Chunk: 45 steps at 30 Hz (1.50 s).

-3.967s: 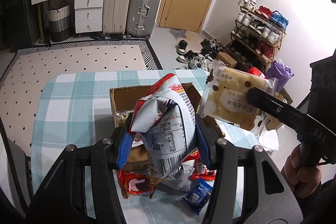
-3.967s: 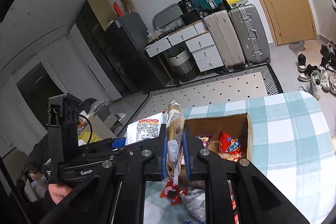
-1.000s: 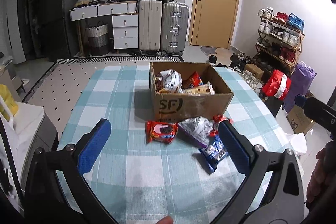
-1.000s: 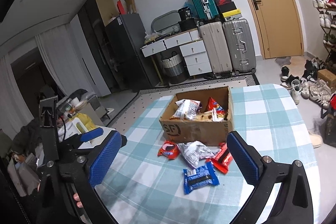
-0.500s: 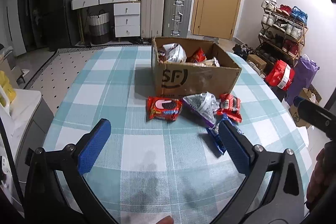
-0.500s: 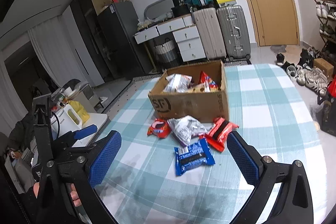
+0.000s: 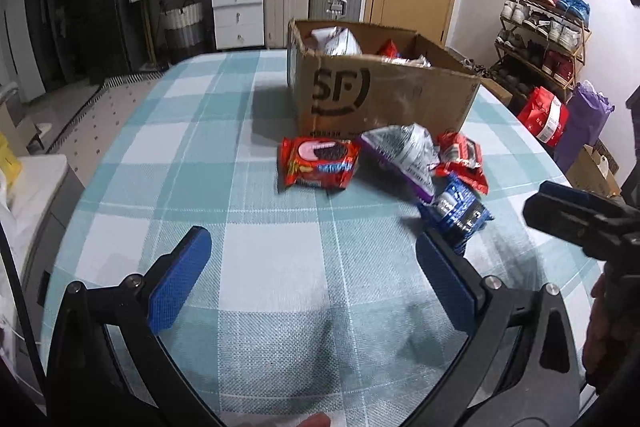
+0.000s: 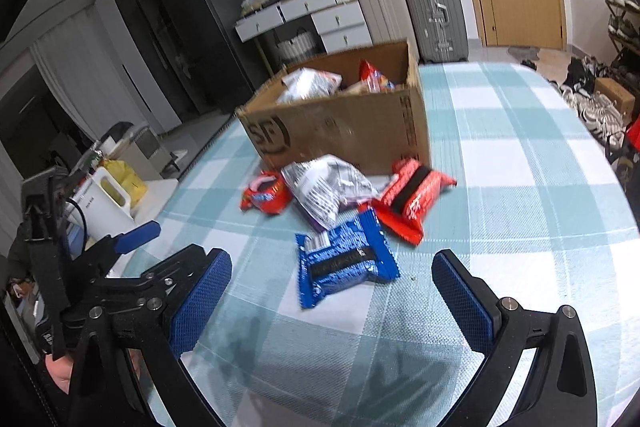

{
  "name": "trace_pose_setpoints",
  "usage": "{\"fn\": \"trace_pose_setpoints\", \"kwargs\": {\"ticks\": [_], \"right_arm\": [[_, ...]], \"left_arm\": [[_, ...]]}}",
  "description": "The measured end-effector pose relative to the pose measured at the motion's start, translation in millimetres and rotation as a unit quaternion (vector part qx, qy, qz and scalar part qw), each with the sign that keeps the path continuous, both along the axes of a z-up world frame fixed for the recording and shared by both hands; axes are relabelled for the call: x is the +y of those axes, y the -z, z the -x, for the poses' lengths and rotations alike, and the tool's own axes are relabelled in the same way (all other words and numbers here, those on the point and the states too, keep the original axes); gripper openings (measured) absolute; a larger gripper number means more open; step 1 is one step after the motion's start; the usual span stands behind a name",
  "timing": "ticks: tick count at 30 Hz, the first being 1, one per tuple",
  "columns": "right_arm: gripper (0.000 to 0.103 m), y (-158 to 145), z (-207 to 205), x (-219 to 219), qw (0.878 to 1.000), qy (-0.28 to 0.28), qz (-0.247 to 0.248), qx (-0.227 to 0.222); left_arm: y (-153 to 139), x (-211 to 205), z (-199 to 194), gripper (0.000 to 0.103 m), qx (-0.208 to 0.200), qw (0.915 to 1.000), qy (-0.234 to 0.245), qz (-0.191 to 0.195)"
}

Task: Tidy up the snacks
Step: 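Lower the right gripper onto the blue cookie bag and grasp it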

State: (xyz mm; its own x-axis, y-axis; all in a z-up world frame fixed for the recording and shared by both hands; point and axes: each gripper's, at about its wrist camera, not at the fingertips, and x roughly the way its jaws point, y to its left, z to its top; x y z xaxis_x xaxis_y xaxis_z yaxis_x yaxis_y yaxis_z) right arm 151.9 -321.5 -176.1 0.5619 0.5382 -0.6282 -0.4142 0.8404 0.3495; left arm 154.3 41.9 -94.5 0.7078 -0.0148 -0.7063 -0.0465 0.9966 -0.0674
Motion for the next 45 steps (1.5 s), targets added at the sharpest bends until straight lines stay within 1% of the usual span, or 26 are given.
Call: {"fn": "trace_pose_setpoints", "kwargs": {"ticks": [5, 9, 17, 19, 21, 22, 23, 24, 25, 26, 27, 29, 31, 33, 34, 45], "right_arm": [[0.102, 21, -18, 12, 0.999, -0.006, 0.02, 0.027], [0.102, 33, -28, 20, 0.999, -0.006, 0.032, 0.04], [0.101, 44, -39, 42, 0.997, -0.019, 0.073, 0.029], [0.098, 46, -41, 46, 0.996, -0.02, 0.084, 0.03], [0.086, 50, -45, 50, 0.995, -0.024, 0.093, 0.035], [0.083, 52, -47, 52, 0.994, -0.025, 0.099, 0.04], [0.082, 53, -47, 54, 0.994, -0.024, 0.105, 0.034], [0.078, 53, -46, 56, 0.993, -0.026, 0.108, 0.03], [0.078, 54, -46, 58, 0.993, -0.028, 0.115, 0.028], [0.071, 54, -45, 61, 0.992, -0.031, 0.122, 0.024], [0.061, 54, -44, 63, 0.991, -0.037, 0.126, 0.019], [0.055, 54, -39, 69, 0.989, -0.046, 0.14, 0.005], [0.053, 54, -37, 69, 0.989, -0.047, 0.137, -0.002], [0.048, 52, -36, 65, 0.992, -0.045, 0.121, -0.004], [0.047, 51, -36, 62, 0.993, -0.044, 0.11, -0.003], [0.046, 50, -35, 45, 0.996, -0.043, 0.076, 0.01]], "left_arm": [[13, 7, -12, 0.102, 0.012, 0.9998, 0.001, 0.013], [19, 10, -17, 0.102, 0.015, 0.9998, 0.001, 0.01], [27, 22, -29, 0.102, 0.023, 0.9993, -0.008, 0.027], [27, 25, -29, 0.102, 0.024, 0.9992, -0.01, 0.03], [28, 28, -31, 0.102, 0.025, 0.9991, -0.013, 0.03], [28, 29, -32, 0.102, 0.025, 0.9991, -0.015, 0.03], [29, 31, -34, 0.102, 0.027, 0.999, -0.016, 0.031], [29, 33, -34, 0.102, 0.028, 0.9989, -0.018, 0.032], [30, 34, -35, 0.102, 0.028, 0.9989, -0.019, 0.033], [30, 36, -37, 0.102, 0.029, 0.9988, -0.02, 0.033], [30, 36, -36, 0.102, 0.029, 0.9988, -0.022, 0.033], [29, 38, -37, 0.102, 0.029, 0.9988, -0.024, 0.032], [29, 39, -39, 0.102, 0.029, 0.9987, -0.025, 0.033], [28, 40, -39, 0.102, 0.029, 0.9988, -0.025, 0.031], [28, 40, -39, 0.102, 0.03, 0.9988, -0.024, 0.03], [22, 37, -48, 0.102, 0.029, 0.9992, -0.021, 0.018]]}}
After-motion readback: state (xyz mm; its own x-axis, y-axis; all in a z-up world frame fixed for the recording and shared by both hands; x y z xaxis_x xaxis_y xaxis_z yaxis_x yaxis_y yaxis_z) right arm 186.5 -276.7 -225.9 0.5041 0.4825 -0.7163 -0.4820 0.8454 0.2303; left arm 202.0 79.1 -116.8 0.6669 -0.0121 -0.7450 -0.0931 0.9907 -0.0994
